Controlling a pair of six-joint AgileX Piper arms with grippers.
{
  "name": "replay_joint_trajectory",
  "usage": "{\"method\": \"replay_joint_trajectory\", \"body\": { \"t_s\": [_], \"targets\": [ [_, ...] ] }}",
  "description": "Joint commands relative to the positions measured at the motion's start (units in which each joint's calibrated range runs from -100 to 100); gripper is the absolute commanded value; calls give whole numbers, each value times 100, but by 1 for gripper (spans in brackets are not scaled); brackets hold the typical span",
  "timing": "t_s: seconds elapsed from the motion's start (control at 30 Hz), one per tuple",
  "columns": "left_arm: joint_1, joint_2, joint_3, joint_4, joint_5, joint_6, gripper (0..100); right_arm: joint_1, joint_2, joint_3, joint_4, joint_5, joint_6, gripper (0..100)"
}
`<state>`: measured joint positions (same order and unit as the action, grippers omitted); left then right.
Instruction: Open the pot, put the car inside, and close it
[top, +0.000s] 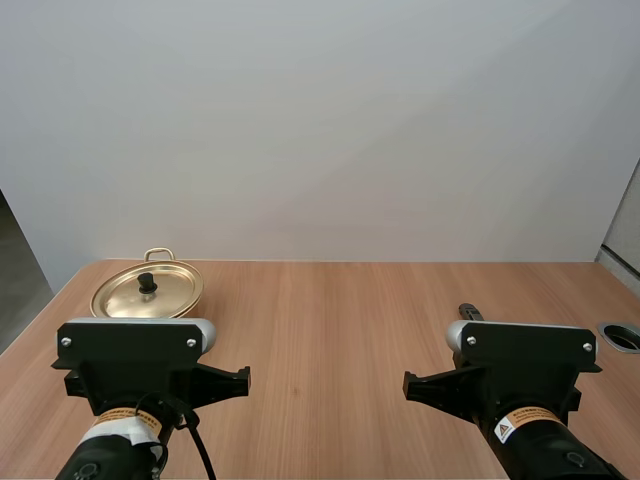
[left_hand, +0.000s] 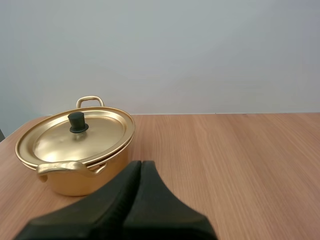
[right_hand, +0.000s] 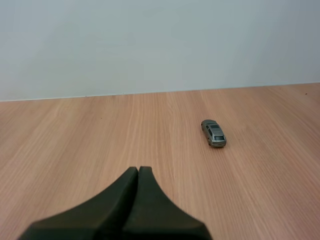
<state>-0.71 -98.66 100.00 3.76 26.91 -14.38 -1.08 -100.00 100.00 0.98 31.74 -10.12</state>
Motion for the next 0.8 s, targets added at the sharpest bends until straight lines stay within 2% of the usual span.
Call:
{"method": "replay_joint_trajectory", "body": {
  "t_s": [0.0,0.37,0.47,0.77],
  "targets": [
    [-1,8,0,-2,8,-6,0,0,0,0,-1,-2,-1,0],
    [-1,8,0,-2,8,-6,0,0,0,0,-1,-6,-1,0],
    [-1,8,0,-2,8,-6,0,0,0,0,235,-21,-1,0],
    [-18,24,0,-2,-10,-6,0,0,0,0,432,-21,-1,0]
  ]
}}
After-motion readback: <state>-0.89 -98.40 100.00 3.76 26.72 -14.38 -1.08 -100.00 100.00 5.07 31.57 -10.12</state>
